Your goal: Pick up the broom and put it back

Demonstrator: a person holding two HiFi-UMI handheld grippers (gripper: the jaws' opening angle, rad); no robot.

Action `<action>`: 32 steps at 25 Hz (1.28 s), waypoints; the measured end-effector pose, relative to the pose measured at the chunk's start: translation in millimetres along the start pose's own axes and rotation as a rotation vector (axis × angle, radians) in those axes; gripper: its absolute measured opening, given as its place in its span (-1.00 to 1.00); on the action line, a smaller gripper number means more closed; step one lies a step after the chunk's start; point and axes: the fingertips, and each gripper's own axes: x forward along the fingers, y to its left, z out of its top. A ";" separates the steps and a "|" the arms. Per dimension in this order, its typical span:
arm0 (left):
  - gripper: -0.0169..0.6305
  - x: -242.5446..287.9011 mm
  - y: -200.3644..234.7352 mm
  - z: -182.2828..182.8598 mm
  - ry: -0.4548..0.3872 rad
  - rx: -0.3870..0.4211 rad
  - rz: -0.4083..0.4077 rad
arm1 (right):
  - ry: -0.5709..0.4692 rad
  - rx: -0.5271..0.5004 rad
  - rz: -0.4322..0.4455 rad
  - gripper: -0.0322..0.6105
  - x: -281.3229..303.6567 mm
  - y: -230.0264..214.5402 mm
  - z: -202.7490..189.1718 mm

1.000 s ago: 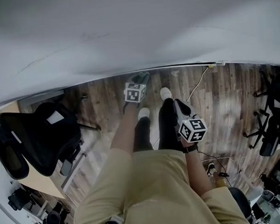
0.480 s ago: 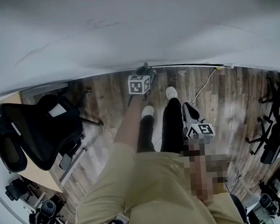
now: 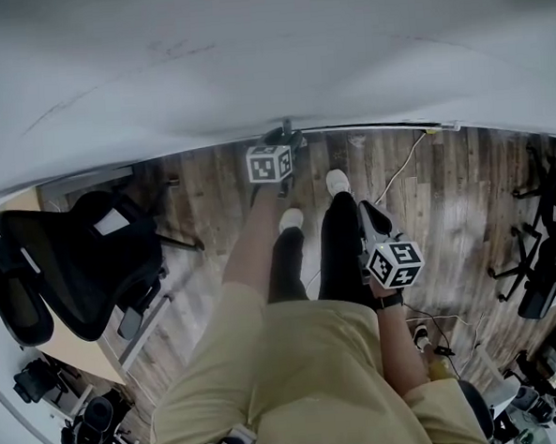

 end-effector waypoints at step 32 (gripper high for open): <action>-0.63 -263.6 -121.0 123.7 -0.355 0.204 0.065 | -0.215 -0.286 0.215 -0.88 -33.3 157.4 169.4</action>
